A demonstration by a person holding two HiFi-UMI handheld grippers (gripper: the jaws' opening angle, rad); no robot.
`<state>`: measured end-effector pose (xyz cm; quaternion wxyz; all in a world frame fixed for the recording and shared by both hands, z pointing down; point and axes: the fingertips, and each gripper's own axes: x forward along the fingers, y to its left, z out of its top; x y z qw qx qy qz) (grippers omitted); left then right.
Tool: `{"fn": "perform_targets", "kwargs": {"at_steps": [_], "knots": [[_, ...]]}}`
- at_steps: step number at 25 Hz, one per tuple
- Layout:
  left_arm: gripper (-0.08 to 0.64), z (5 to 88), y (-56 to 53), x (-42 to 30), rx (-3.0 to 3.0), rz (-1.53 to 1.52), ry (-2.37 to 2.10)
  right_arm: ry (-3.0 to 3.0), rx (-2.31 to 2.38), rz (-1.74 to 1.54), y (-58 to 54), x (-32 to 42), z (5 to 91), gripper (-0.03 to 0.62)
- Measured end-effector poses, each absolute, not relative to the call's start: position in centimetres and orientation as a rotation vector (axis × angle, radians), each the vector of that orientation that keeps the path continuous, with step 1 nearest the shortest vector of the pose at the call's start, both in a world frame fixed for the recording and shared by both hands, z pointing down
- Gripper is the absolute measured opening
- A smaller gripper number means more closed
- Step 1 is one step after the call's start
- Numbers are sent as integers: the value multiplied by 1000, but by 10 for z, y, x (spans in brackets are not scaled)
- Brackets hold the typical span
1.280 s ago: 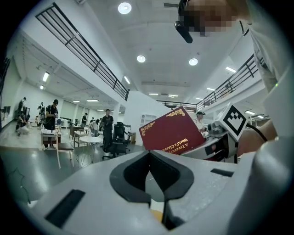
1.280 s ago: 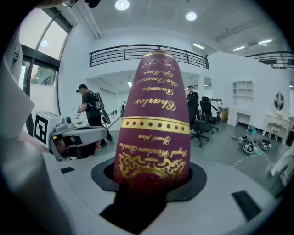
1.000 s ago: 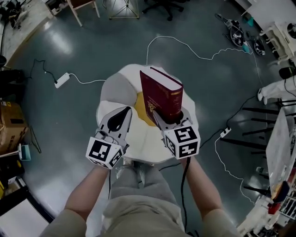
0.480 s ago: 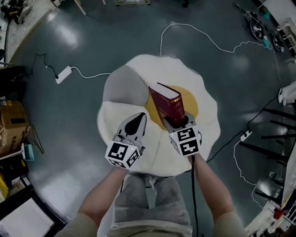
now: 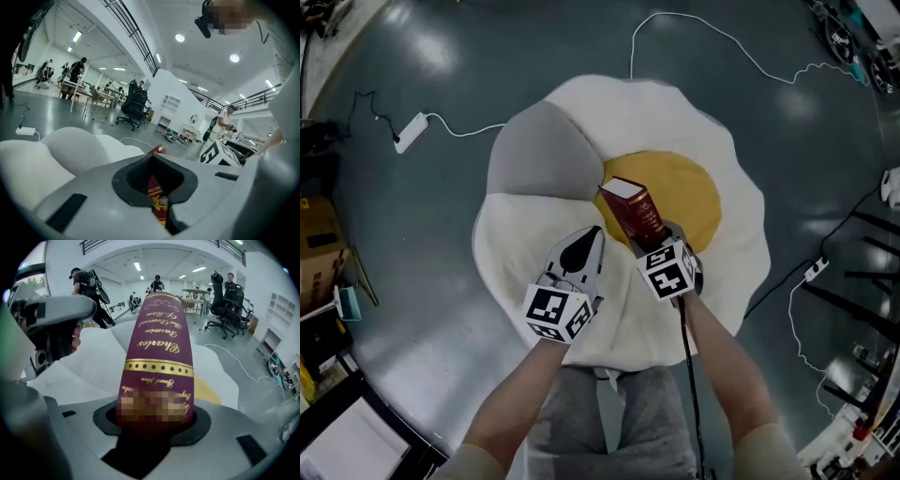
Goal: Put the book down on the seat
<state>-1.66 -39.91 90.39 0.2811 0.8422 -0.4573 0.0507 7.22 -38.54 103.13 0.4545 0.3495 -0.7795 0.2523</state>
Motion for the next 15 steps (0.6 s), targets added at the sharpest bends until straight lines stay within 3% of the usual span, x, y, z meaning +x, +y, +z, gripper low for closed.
{"fn": "perform_targets", "kwargs": {"at_steps": [8, 15], "knots": [[3, 939, -396, -13, 2244, 143, -1207, -1812, 781, 601, -360, 81, 1122, 232], [3, 949, -395, -22, 2229, 150, -1200, -1776, 703, 497, -351, 66, 1145, 235]]}}
